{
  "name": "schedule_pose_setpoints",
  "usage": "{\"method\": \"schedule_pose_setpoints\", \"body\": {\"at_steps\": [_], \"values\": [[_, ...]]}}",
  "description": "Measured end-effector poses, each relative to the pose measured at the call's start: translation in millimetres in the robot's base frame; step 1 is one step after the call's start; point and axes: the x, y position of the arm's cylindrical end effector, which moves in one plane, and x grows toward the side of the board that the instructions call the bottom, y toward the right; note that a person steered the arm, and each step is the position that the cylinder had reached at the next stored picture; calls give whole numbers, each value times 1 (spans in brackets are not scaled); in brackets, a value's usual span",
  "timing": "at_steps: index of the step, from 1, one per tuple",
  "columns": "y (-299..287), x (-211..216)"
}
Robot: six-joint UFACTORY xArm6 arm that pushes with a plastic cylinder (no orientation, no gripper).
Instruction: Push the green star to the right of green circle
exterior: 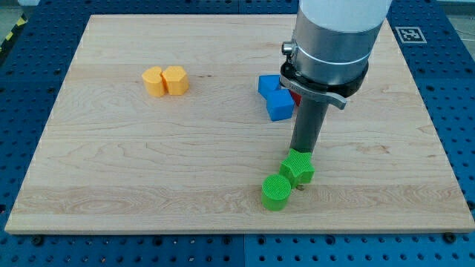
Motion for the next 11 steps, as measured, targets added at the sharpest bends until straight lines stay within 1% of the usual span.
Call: {"method": "schedule_pose_setpoints", "body": {"at_steps": [1, 3, 4, 5, 8, 10, 11], "values": [[3, 5], [-38, -20], [-37, -1], [-37, 4], [-11, 28], [-11, 35], [-11, 32]]}}
